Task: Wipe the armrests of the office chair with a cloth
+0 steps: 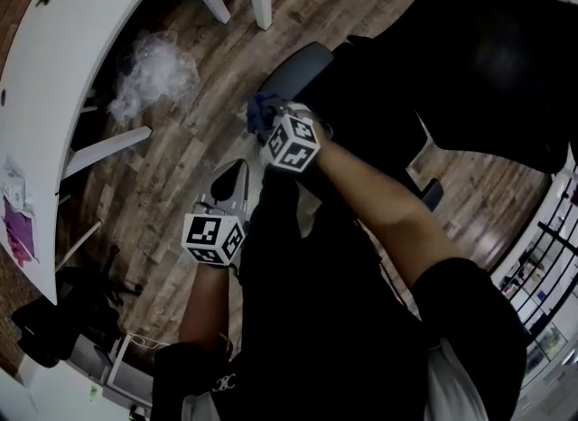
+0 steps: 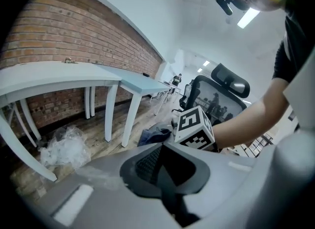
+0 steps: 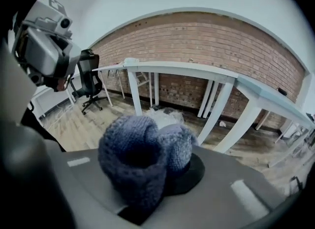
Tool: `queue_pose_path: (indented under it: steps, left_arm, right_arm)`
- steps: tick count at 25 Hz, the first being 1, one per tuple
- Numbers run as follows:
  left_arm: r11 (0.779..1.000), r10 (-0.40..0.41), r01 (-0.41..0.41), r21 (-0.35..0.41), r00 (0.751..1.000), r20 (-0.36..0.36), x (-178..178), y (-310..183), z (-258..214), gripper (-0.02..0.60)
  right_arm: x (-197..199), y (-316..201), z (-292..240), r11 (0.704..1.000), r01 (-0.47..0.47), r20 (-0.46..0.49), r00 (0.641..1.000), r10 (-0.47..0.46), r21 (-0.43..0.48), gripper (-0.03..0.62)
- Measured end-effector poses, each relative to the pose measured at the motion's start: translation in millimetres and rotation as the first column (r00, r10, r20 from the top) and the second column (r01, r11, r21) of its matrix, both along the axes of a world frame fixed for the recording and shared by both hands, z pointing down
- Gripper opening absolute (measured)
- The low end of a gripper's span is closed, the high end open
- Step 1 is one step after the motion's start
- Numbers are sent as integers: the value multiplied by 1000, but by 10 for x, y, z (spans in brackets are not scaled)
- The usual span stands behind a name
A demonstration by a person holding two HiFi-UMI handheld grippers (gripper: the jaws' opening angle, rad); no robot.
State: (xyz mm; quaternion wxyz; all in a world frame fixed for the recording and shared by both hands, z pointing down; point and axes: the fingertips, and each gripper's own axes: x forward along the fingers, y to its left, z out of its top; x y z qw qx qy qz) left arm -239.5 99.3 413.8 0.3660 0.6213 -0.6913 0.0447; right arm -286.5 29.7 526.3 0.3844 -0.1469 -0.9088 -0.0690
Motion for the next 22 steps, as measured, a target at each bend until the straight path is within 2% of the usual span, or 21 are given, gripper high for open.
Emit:
queue_pose_path:
  steps: [3,7,12,17,22]
  left_arm:
    - [1000,-11,11,-8,999,31,-239,31,55,6]
    - [998,-55,55,-1,998,35,-565,41,86,6]
    - [998,-62,63,-28,998,27,-732,32,186,6]
    - [999,-45,46,-17,998,32,-743,-76,141,6]
    - [1000,-24,24,-2,998,52,-751,-186,10,6]
  right_arm:
    - [-139,-61,1,999,27,-39,999,-26,21,48]
    - [-360,-212,11,1000,23,-55,998,-22,19,48]
    - [-522,-778,54,986,-168,-76,983,168,0,48]
    - [-492,-1335,72,968,-250,-87,964,252,37,48]
    - [-314,-1909,80,929,-364,-79,926,369,70,48]
